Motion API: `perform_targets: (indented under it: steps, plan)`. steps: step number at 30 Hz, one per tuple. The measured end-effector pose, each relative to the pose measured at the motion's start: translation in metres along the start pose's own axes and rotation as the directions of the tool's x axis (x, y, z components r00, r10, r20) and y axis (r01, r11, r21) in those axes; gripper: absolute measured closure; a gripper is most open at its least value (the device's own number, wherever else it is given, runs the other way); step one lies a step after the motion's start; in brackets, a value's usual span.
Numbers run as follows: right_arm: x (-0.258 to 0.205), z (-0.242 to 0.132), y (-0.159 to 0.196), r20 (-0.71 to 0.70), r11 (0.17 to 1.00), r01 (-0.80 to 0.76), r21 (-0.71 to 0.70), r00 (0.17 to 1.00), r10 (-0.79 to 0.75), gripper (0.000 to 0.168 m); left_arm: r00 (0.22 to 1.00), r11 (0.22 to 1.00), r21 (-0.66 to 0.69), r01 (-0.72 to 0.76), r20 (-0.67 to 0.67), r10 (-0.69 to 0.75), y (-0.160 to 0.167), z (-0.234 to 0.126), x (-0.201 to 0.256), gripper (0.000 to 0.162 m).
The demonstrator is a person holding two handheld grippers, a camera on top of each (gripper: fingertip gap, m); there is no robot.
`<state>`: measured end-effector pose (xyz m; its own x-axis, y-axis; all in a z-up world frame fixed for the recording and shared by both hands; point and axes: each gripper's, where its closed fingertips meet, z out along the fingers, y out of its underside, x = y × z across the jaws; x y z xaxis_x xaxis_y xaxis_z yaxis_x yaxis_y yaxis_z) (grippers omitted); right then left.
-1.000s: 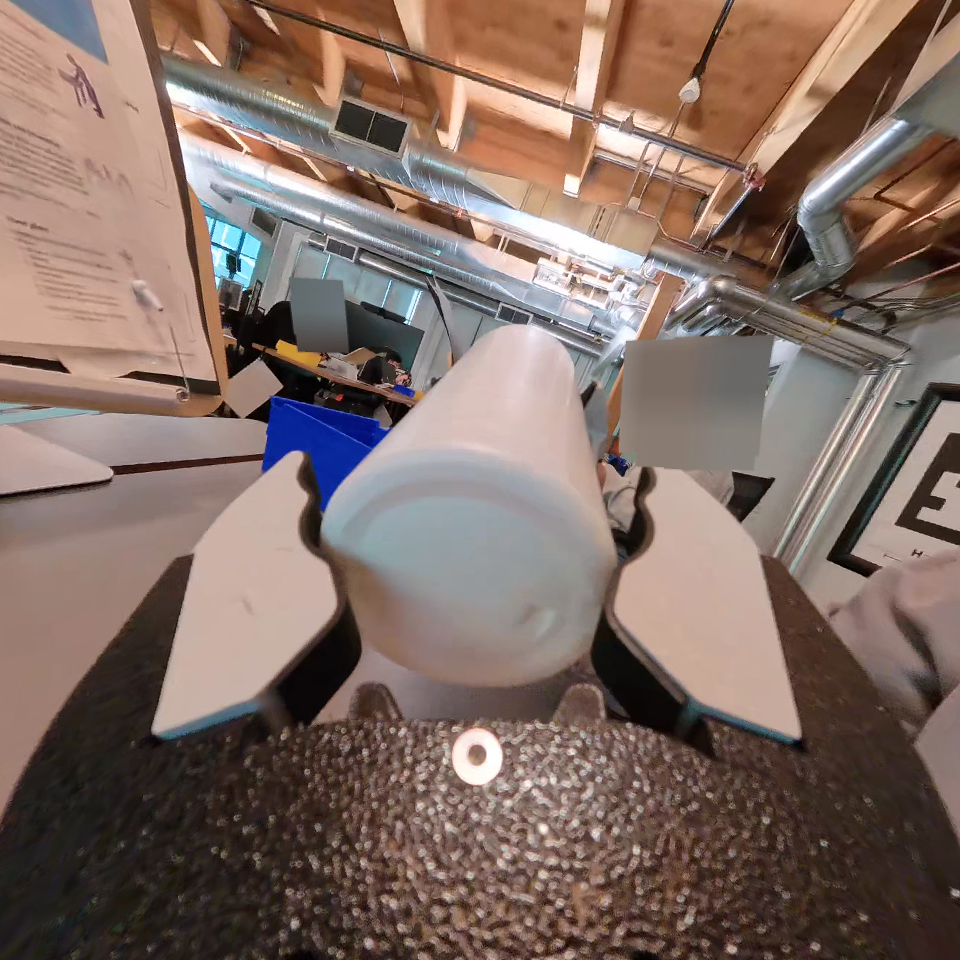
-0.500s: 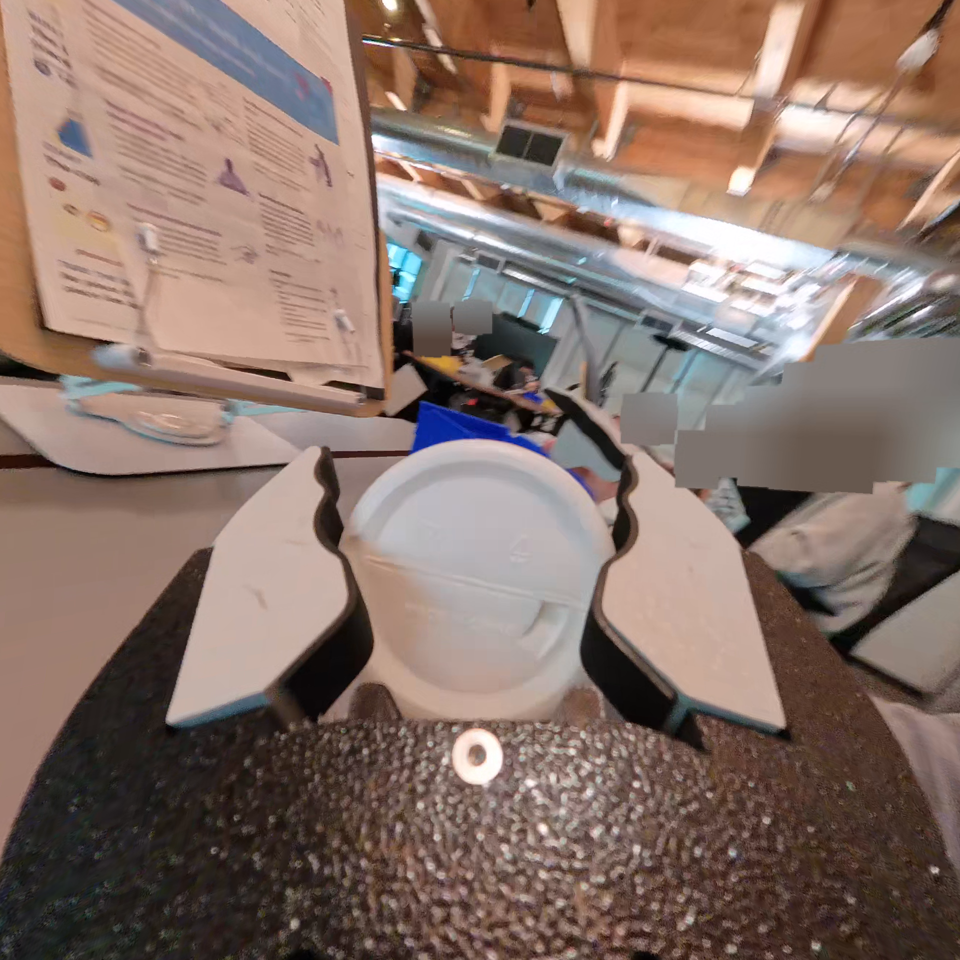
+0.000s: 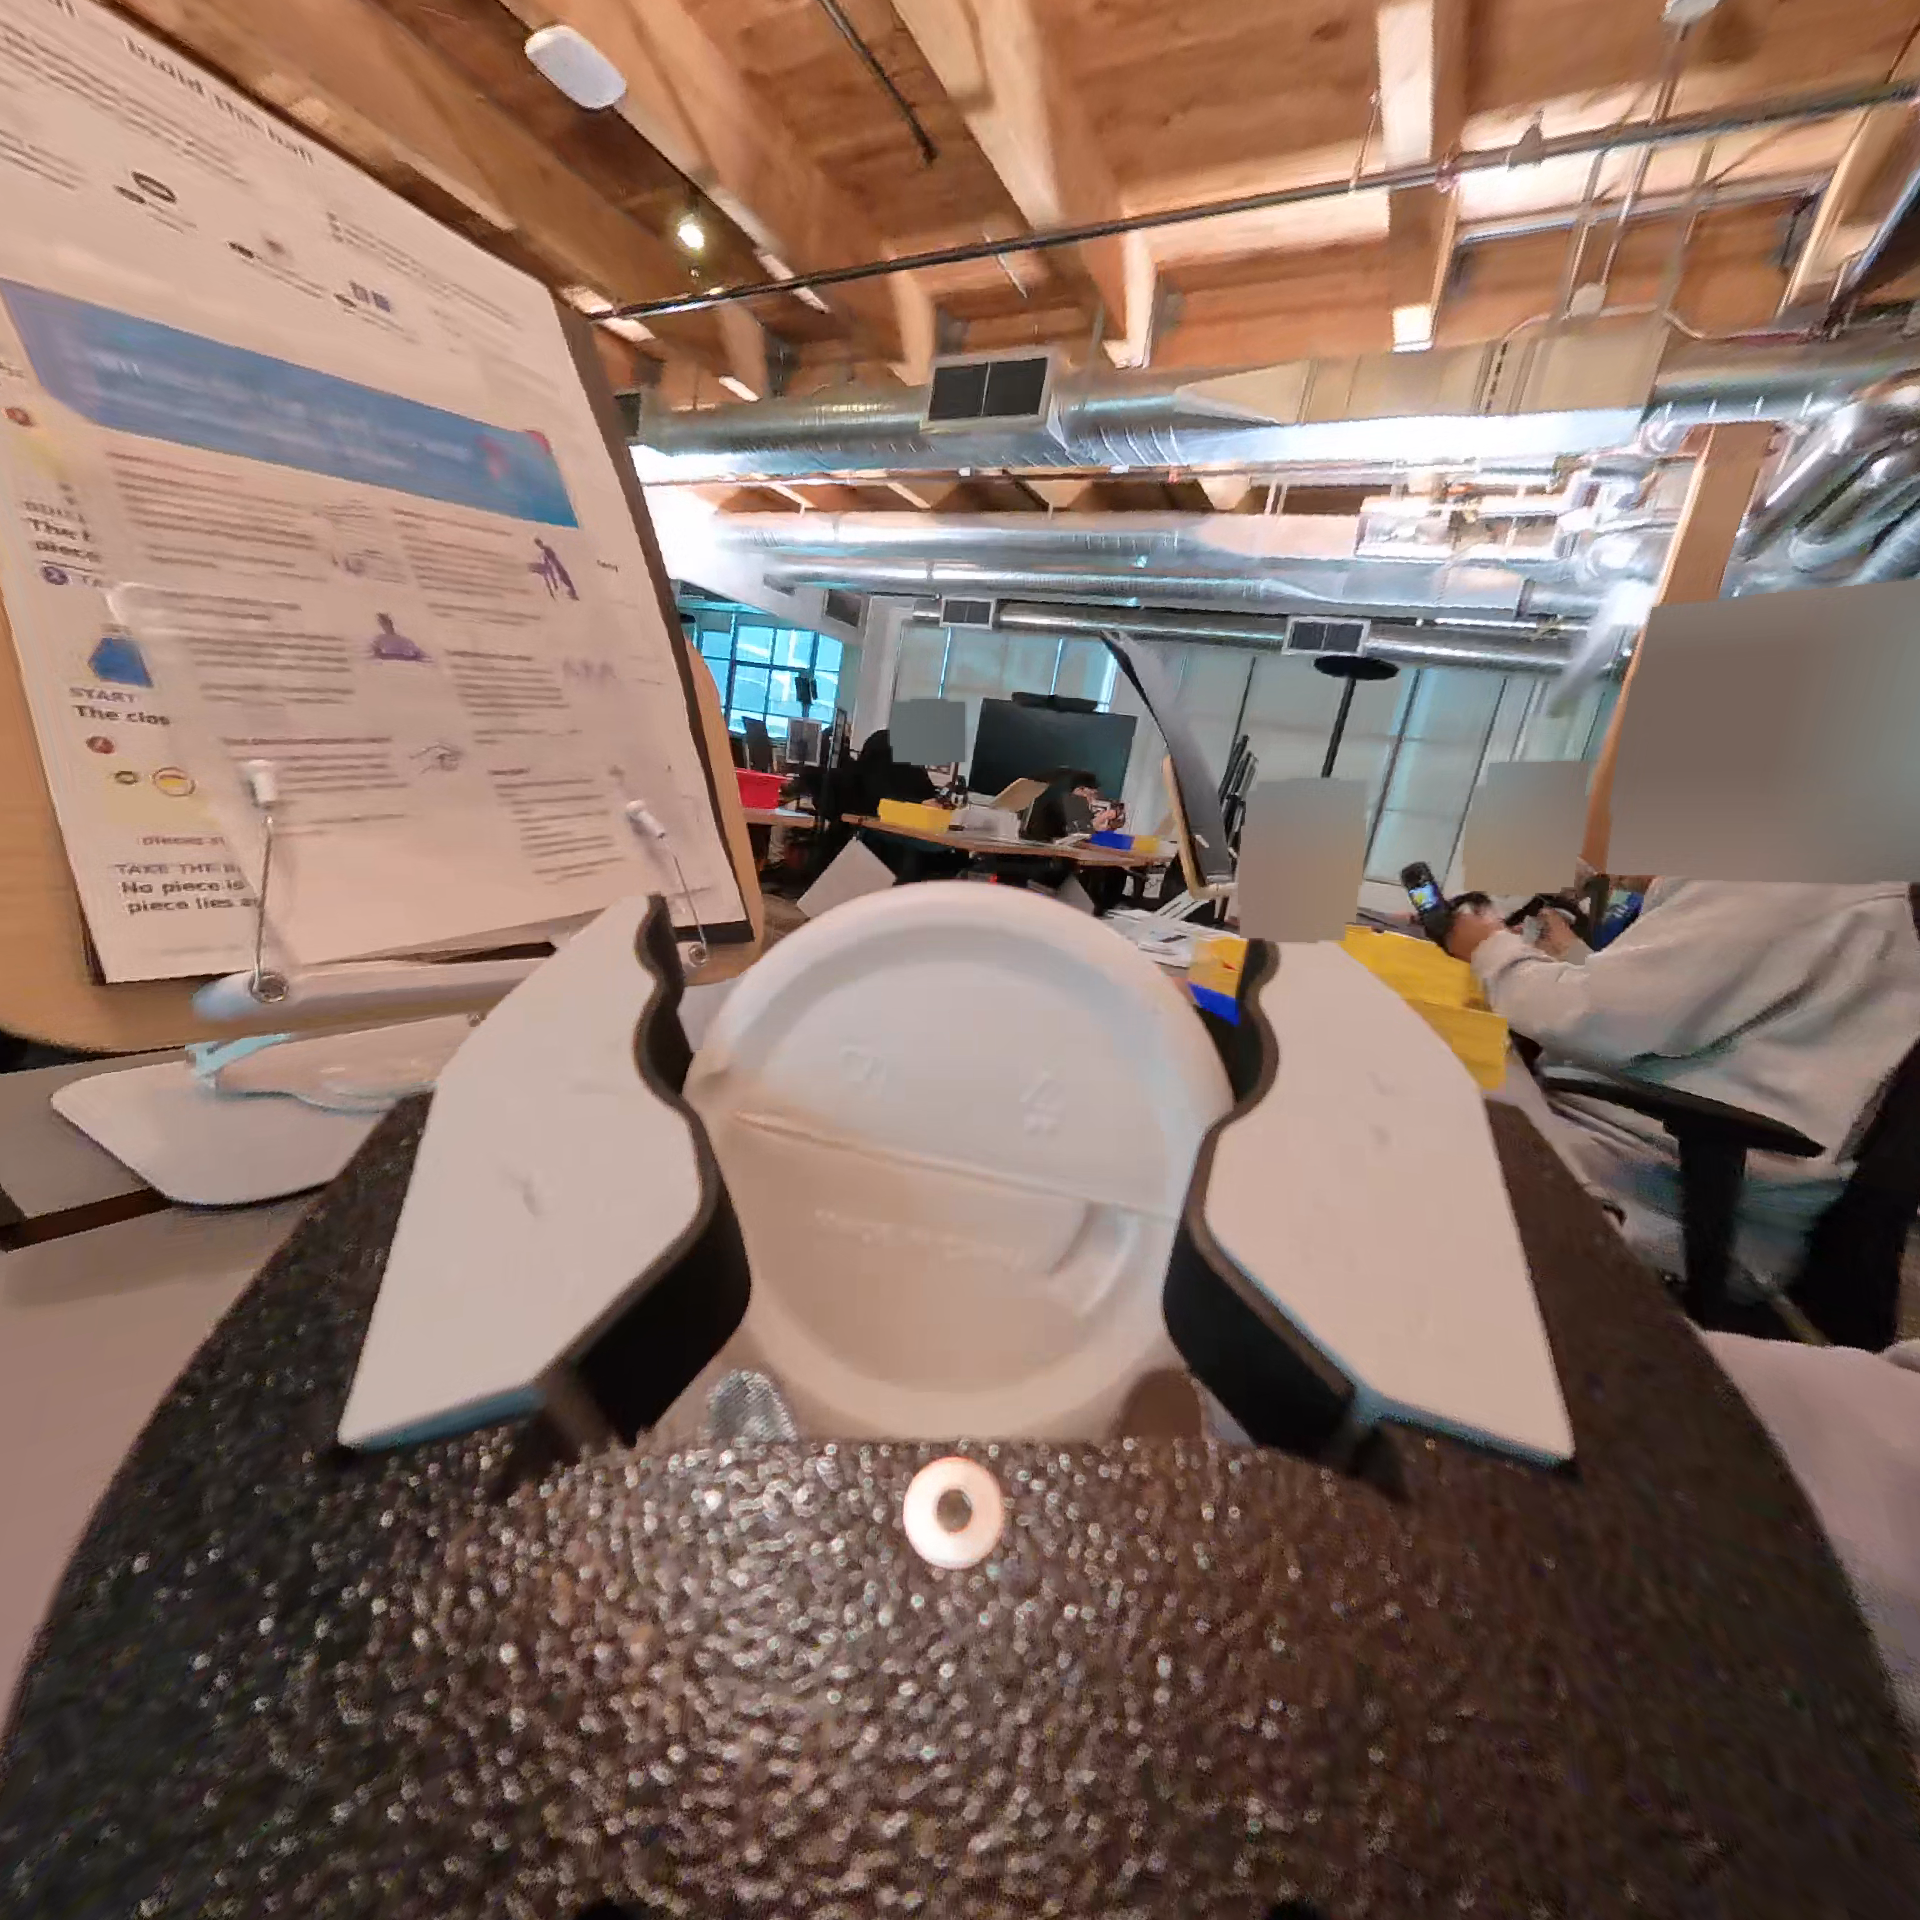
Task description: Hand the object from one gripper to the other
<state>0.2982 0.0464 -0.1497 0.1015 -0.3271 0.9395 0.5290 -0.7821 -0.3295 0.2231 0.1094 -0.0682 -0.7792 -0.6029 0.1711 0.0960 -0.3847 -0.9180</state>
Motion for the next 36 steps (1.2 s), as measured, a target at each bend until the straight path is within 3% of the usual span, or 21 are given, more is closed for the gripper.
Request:
perform_targets:
  steps: [4,7,9,11,15,17,20,23,24,26,29,31,34,36]
  plan:
    - [0.001,-0.003,-0.003,0.062,0.998,-0.050,0.039,0.997,0.048,0.069,0.997,0.999,0.042,-0.002,-0.081,0.006,-0.006,-0.002,0.011,0.060]
    - [-0.005,-0.006,-0.014,0.205,0.921,-0.386,0.058,0.907,0.367,0.069,0.981,0.986,0.164,-0.040,-0.179,0.069,-0.025,-0.011,0.026,0.059]
    - [0.003,-0.011,-0.021,0.299,0.787,-0.615,0.053,0.762,0.575,0.069,0.979,0.985,0.165,-0.057,-0.182,0.087,-0.025,-0.013,0.024,0.055]
    - [0.006,-0.022,-0.040,0.476,0.615,-0.787,0.044,0.558,0.680,0.070,0.982,0.995,0.087,-0.046,-0.177,0.061,-0.013,-0.009,0.020,0.056]
    - [0.005,-0.048,-0.085,0.730,0.348,-0.936,-0.058,0.198,0.654,0.070,0.970,0.994,-0.090,-0.054,-0.242,0.031,0.019,0.001,0.032,0.058]
    - [-0.003,-0.056,-0.099,0.791,0.317,-0.943,-0.104,0.115,0.601,0.070,0.956,0.989,-0.147,-0.020,-0.292,-0.024,0.030,0.002,0.040,0.061]
    - [-0.022,-0.063,-0.107,0.827,0.408,-0.907,-0.101,0.151,0.541,0.070,0.934,0.979,-0.202,0.038,-0.340,-0.106,0.038,0.002,0.047,0.077]
    - [-0.031,-0.061,-0.104,0.825,0.454,-0.884,-0.110,0.174,0.538,0.070,0.941,0.967,-0.255,0.002,-0.327,-0.088,0.044,0.002,0.044,0.078]
    - [-0.031,-0.057,-0.101,0.802,0.466,-0.881,-0.088,0.215,0.558,0.072,0.951,0.967,-0.253,-0.026,-0.306,-0.055,0.045,0.003,0.042,0.078]
    - [-0.024,-0.044,-0.089,0.680,0.515,-0.856,0.029,0.395,0.618,0.081,0.985,0.970,-0.239,-0.045,-0.171,0.003,0.045,0.009,0.025,0.078]
    - [-0.034,-0.032,-0.074,0.559,0.686,-0.724,0.074,0.600,0.572,0.074,0.997,0.983,-0.169,0.075,-0.003,-0.076,0.034,0.010,0.004,0.078]
    - [-0.044,-0.025,-0.067,0.498,0.771,-0.634,0.054,0.687,0.530,0.066,0.988,0.986,-0.096,0.138,0.087,-0.130,0.025,0.007,-0.009,0.078]
    - [-0.036,-0.019,-0.061,0.343,0.841,-0.530,0.110,0.814,0.469,0.079,0.977,0.978,-0.075,0.193,0.104,-0.184,0.025,0.006,-0.014,0.078]
    - [-0.034,-0.019,-0.061,0.310,0.872,-0.473,0.126,0.854,0.418,0.082,0.973,0.975,-0.067,0.210,0.109,-0.202,0.026,0.006,-0.014,0.078]
